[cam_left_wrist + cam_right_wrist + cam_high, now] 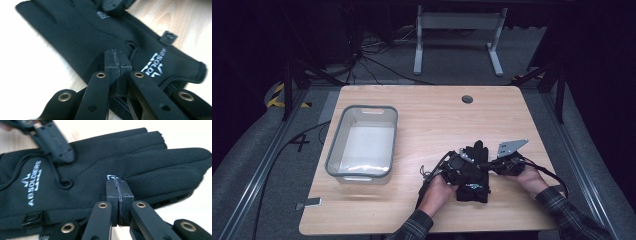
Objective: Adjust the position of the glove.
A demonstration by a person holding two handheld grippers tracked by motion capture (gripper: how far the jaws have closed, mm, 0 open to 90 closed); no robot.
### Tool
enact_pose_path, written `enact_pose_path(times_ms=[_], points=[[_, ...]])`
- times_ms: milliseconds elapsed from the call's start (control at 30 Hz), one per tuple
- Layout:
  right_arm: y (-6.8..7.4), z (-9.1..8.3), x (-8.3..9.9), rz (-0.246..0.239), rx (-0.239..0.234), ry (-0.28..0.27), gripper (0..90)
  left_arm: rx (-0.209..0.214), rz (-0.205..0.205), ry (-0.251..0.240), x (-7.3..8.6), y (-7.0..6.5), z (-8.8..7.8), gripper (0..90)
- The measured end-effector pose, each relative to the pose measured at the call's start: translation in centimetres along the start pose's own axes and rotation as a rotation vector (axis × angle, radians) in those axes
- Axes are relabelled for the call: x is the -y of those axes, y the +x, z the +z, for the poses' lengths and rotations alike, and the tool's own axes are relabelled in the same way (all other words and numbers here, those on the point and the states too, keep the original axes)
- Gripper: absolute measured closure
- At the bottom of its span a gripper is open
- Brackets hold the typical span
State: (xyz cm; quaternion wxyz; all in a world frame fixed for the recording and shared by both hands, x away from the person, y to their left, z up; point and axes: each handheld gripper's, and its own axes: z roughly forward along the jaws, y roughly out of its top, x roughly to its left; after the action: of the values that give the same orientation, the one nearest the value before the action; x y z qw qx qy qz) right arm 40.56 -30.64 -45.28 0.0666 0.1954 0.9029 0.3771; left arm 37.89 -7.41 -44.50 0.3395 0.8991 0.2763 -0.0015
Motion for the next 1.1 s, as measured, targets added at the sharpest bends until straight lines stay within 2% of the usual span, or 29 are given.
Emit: enact_pose_path(times_ms=[167, 333, 467, 700, 833, 967, 1067, 1100], points=[[0.9, -0.1, 0.2, -0.014, -0.026, 0.009, 89.7, -0.023, -0.007, 0.002, 0.1, 0.6, -0.3, 89.6], [2.2, 0.1, 0.1, -0.04, -0.059, 0.011, 89.7, -0.047, -0.032, -0.002, 0.2, 1.7, -0.6, 89.6], [2.9, 0.5, 0.0, -0.032, -0.101, -0.003, 89.8, -0.051, -0.037, -0.004, 0.1, 2.2, -0.6, 89.6], [3.9, 1.0, -0.6, -0.067, -0.112, 0.003, 89.7, -0.05, -0.05, -0.021, 0.1, 2.7, -0.7, 89.5], [3.8, 0.3, -0.5, -0.072, -0.087, -0.007, 86.3, -0.035, -0.062, -0.035, 0.1, 2.8, -1.2, 87.1], [3.5, -1.2, 0.1, -0.055, -0.054, -0.037, 78.4, -0.037, -0.035, -0.045, -0.2, 2.7, -1.8, 78.1], [3.0, -2.6, 0.9, -0.026, -0.012, -0.062, 71.0, -0.035, -0.013, -0.052, -0.5, 2.6, -2.1, 69.1], [2.8, -3.1, 1.2, -0.017, 0.002, -0.068, 67.9, -0.022, -0.011, -0.063, -0.5, 2.7, -2.2, 65.6]])
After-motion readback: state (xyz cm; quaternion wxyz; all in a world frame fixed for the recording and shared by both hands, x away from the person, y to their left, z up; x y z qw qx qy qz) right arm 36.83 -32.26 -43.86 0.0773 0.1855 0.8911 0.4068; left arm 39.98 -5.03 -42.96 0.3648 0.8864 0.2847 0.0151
